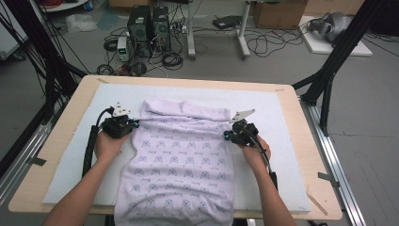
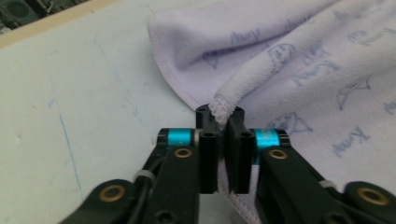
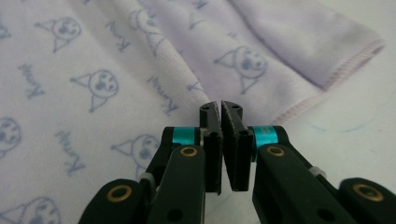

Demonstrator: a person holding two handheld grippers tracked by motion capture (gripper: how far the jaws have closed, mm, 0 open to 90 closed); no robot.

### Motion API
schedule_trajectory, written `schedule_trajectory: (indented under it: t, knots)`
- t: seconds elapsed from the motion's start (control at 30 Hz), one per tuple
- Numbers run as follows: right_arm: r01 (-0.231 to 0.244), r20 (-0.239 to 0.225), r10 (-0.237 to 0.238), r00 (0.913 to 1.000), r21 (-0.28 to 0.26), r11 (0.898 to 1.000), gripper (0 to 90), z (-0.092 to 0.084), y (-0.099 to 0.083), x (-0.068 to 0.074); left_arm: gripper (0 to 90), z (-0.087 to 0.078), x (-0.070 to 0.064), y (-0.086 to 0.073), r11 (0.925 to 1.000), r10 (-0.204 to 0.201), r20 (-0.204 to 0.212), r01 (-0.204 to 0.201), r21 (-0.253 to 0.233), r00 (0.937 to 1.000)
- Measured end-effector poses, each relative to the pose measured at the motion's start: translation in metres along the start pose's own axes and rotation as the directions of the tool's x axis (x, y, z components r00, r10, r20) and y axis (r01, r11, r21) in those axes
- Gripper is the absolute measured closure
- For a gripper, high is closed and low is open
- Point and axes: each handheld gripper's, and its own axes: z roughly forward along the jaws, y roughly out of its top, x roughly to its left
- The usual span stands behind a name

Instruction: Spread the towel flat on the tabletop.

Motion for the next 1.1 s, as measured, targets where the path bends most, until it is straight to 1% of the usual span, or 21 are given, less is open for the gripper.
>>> schedule_trajectory:
  t: [0.03,0.1,0.17,0.2,0.23,0.27,0.33,0.37,0.4,0.43,0.47,0.53,0.6,0.63,0.67,0.7,0.77,0.83,0.87,0.97,1.1]
  knots:
    - [-0.007,0.016,0.007,0.9998,0.002,1.0,77.5,0.0,0.0,-0.001,71.4,-0.002,0.001,0.001,1.0,-0.003,0.014,0.003,-0.001,0.9999]
    - [-0.016,0.013,0.016,0.9998,-0.005,1.0,71.7,-0.003,-0.002,-0.003,70.5,-0.009,0.002,0.001,0.9999,-0.005,0.046,0.006,-0.009,0.9989]
    - [-0.02,-0.005,0.02,0.9998,-0.014,1.0,68.4,-0.01,-0.004,-0.001,66.5,-0.018,0.001,-0.001,0.9999,-0.002,0.082,0.004,-0.015,0.9966]
    - [-0.006,-0.013,0.005,0.9999,-0.027,1.0,66.3,-0.014,-0.005,0.002,65.0,-0.023,0.0,-0.003,0.9999,0.007,0.11,-0.005,-0.016,0.9939]
    - [-0.001,-0.031,0.0,0.9995,-0.038,0.999,64.8,-0.019,-0.006,0.006,63.5,-0.028,-0.003,-0.005,0.9998,0.0,0.134,0.003,-0.021,0.991]
    - [0.004,-0.044,-0.006,0.999,-0.047,0.999,63.5,-0.025,-0.008,0.011,61.1,-0.033,-0.005,-0.009,0.9999,0.009,0.154,-0.007,-0.012,0.9881]
    - [0.024,-0.07,-0.027,0.9972,-0.035,0.999,58.9,-0.033,-0.011,0.021,56.9,-0.04,-0.012,-0.017,0.9998,0.02,0.195,-0.02,-0.001,0.9806]
    - [0.038,-0.083,-0.042,0.9957,-0.047,0.998,58.3,-0.036,-0.015,0.026,56.1,-0.042,-0.015,-0.022,0.9995,0.029,0.198,-0.031,0.006,0.9798]
    - [0.056,-0.084,-0.06,0.9947,-0.053,0.997,57.5,-0.037,-0.018,0.031,54.3,-0.041,-0.017,-0.026,0.9988,0.032,0.205,-0.039,0.029,0.9783]
    - [0.061,-0.091,-0.065,0.9937,-0.036,0.997,56.5,-0.036,-0.021,0.034,53.6,-0.039,-0.018,-0.029,0.9974,0.032,0.211,-0.045,0.056,0.9769]
    - [0.068,-0.096,-0.068,0.993,-0.012,0.998,56.1,-0.034,-0.024,0.037,54.9,-0.037,-0.02,-0.032,0.9957,0.037,0.212,-0.054,0.076,0.9765]
    - [0.072,-0.097,-0.069,0.9929,0.024,0.997,56.1,-0.027,-0.028,0.038,62.8,-0.03,-0.022,-0.036,0.9922,0.04,0.226,-0.065,0.106,0.9734]
    - [0.061,-0.089,-0.058,0.9943,0.034,0.998,57.4,-0.022,-0.03,0.037,77.5,-0.028,-0.023,-0.037,0.9922,0.076,0.197,-0.094,0.082,0.9775]
    - [0.057,-0.085,-0.053,0.9949,0.04,0.998,58.9,-0.02,-0.03,0.035,85.0,-0.027,-0.022,-0.036,0.9924,0.079,0.19,-0.095,0.077,0.9786]
    - [0.049,-0.096,-0.046,0.9943,0.027,0.998,60.8,-0.018,-0.03,0.032,85.7,-0.026,-0.021,-0.036,0.9924,0.082,0.176,-0.097,0.077,0.9809]
    - [0.047,-0.091,-0.045,0.9948,0.02,0.999,62.1,-0.017,-0.03,0.03,86.0,-0.026,-0.02,-0.035,0.9933,0.081,0.152,-0.093,0.07,0.985]
    - [0.043,-0.056,-0.042,0.9976,0.015,0.999,64.4,-0.016,-0.03,0.025,84.6,-0.024,-0.016,-0.034,0.9967,0.056,0.122,-0.062,0.053,0.991]
    - [0.002,-0.038,-0.001,0.9993,0.016,1.0,64.1,-0.016,-0.031,0.018,72.9,-0.025,-0.013,-0.035,0.9978,0.029,0.119,-0.036,0.056,0.9924]
    - [-0.003,-0.028,0.003,0.9996,0.014,1.0,63.7,-0.017,-0.032,0.017,69.2,-0.027,-0.011,-0.035,0.998,0.024,0.132,-0.031,0.054,0.9909]
    - [0.005,-0.013,-0.005,0.9999,0.006,1.0,61.6,-0.024,-0.032,0.019,65.1,-0.039,-0.012,-0.036,0.9993,0.027,0.136,-0.03,0.022,0.9903]
    - [0.029,-0.002,-0.029,0.9996,-0.05,0.998,57.9,-0.043,-0.03,0.03,58.2,-0.059,-0.017,-0.04,0.9993,0.037,0.178,-0.038,0.002,0.9834]
